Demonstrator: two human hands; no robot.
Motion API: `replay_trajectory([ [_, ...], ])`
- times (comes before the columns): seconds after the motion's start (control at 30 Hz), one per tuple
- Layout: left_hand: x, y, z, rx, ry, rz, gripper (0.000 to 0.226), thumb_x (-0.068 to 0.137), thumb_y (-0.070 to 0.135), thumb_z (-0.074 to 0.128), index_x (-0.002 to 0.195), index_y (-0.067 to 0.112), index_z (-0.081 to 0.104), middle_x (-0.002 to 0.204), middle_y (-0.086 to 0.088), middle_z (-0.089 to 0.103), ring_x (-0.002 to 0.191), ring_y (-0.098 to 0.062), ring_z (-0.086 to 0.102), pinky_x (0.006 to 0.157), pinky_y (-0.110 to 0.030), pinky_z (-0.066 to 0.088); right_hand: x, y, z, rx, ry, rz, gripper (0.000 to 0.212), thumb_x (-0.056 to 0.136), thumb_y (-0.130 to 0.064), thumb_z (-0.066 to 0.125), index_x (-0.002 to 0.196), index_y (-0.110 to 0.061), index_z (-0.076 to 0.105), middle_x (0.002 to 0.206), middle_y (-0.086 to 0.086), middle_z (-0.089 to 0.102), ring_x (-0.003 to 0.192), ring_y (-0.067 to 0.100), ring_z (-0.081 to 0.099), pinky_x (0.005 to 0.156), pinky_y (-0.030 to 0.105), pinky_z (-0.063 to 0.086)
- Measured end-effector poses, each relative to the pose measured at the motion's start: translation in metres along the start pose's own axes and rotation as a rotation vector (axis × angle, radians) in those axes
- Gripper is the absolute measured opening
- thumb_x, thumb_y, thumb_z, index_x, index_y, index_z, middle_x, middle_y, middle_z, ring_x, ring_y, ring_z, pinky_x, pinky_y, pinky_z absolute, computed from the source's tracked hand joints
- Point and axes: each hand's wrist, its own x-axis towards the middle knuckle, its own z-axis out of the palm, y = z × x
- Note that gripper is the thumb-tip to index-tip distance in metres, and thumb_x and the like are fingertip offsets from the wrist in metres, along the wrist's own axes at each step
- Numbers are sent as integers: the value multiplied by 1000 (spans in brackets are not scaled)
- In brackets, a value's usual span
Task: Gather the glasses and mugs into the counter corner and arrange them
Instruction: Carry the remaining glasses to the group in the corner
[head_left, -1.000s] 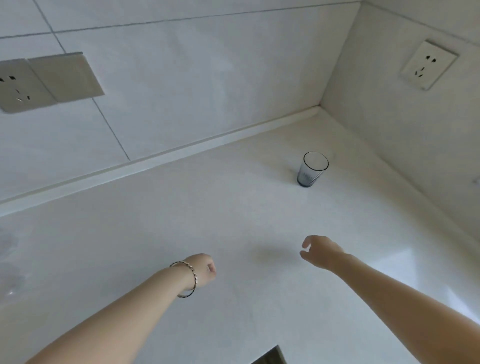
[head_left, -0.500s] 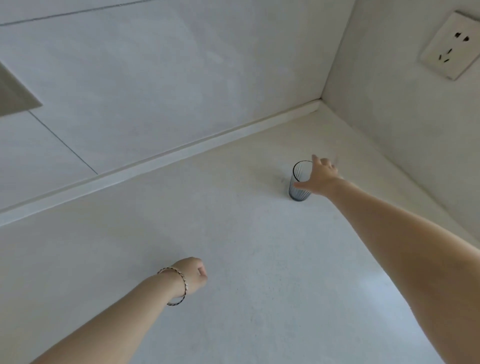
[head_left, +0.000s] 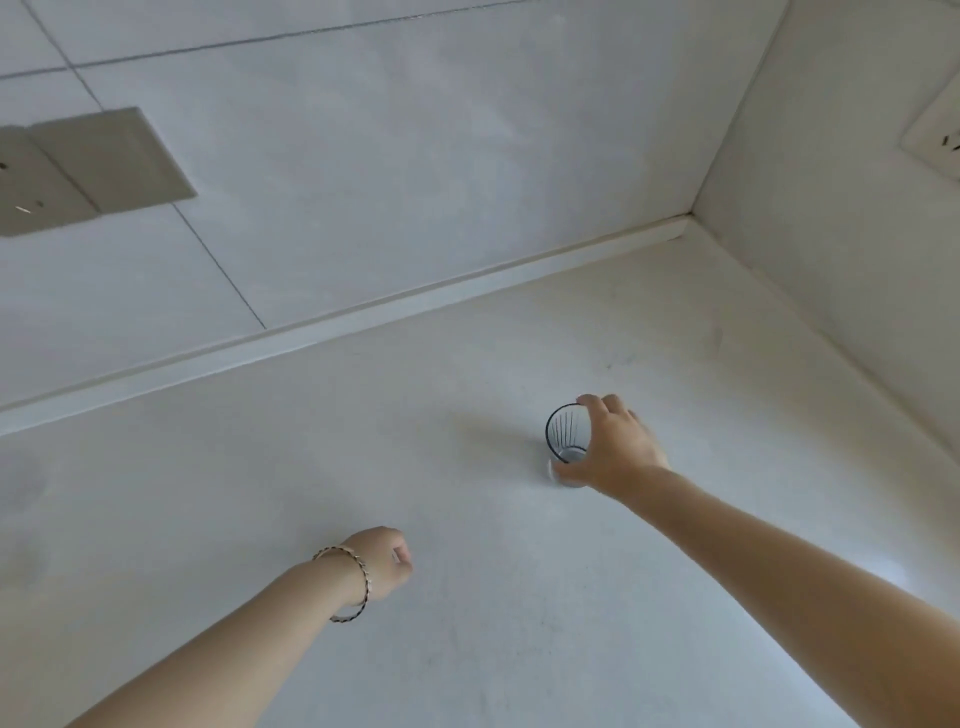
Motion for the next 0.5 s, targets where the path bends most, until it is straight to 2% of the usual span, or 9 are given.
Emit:
replay_trajectory([
  [0.1,-23,-35,0,-24,26,-30,13,92,19,42,96,21,54,125,-2,59,93,-14,49,79,-19,36,-28,-48,20,13,-72,-90,84,72,-43,71,143,-22,31,137,1,42,125,21,46,96,30,42],
  [0.2,-50,-82,4,-55,56,-88,9,91,20,42,89,24,49,120,-1,59,97,-16,51,82,-20,38,-55,-101,42,10,-125,-198,83,72,-42,71,143,-23,30,138,-1,41,125,20,46,97,29,42],
  [0.3,-84,-135,9,-117,88,-162,11,89,19,41,85,26,48,102,4,54,94,-13,49,82,-21,39,-83,-152,64,-8,-183,-293,83,72,-42,71,143,-24,29,138,-1,40,127,19,45,98,29,41],
  [0.4,-121,-190,18,-181,128,-226,10,89,18,42,86,24,50,102,3,55,93,-14,49,86,-23,41,-110,-200,89,-38,-224,-361,84,72,-41,71,143,-23,29,139,-1,40,127,19,45,100,30,41],
  [0.5,-164,-249,31,-237,158,-285,16,90,17,43,77,26,47,101,2,54,95,-15,51,82,-20,38,-142,-248,117,-75,-256,-423,86,72,-41,71,144,-23,29,139,0,39,128,19,44,100,29,41],
])
